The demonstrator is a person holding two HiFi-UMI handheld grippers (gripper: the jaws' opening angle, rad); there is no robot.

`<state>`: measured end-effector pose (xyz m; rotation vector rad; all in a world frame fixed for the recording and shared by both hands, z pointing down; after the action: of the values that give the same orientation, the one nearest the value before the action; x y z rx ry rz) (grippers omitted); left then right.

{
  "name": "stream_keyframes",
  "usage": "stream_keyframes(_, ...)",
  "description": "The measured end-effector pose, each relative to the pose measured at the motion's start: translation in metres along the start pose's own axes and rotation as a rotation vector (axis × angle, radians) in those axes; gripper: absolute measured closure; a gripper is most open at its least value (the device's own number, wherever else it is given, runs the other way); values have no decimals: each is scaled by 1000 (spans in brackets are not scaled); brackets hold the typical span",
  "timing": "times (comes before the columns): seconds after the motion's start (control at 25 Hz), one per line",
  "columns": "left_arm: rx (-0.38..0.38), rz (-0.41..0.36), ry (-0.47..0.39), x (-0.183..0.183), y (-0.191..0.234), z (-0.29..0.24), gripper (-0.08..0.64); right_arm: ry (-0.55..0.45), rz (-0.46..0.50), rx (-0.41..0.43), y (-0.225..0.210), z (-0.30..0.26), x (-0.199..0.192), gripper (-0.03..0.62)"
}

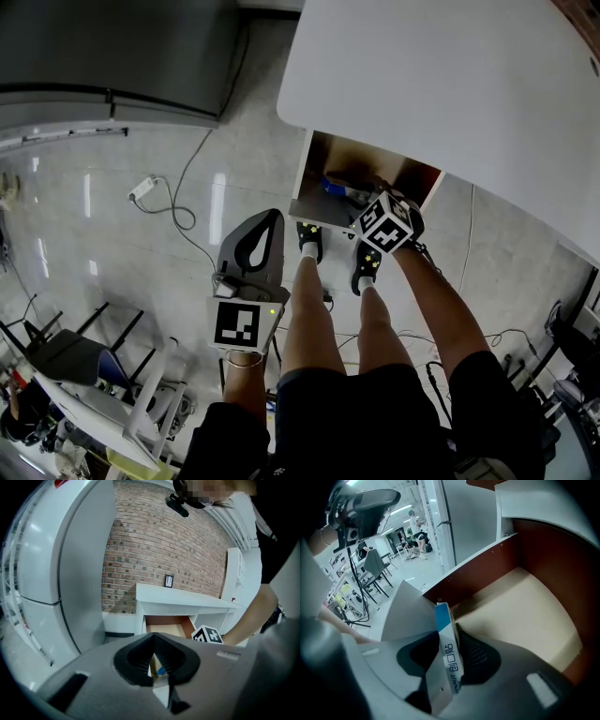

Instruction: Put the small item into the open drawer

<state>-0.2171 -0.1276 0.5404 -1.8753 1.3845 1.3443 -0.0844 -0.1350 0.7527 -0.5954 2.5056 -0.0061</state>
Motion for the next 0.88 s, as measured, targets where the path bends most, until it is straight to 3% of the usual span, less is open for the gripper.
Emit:
stream_keyframes(0.64,-16,-19,-3,7,-12,-2,563,-39,-13,-82,-19,21,4,453)
stream_keyframes(0.88,-22,-25,-13,13,-21,-2,563,-106,-25,-128,-24,41,12,477)
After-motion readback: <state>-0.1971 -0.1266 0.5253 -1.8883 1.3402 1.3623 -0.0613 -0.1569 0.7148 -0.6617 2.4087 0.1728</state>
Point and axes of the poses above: the fingertips, and each gripper's own axes: z backward along the fingers, y to its left, x out of its top, the point moved 2 cm from there along z, backward along the fingers, and after that the axes turned 4 degrees about -y, right-handed, at the moved point
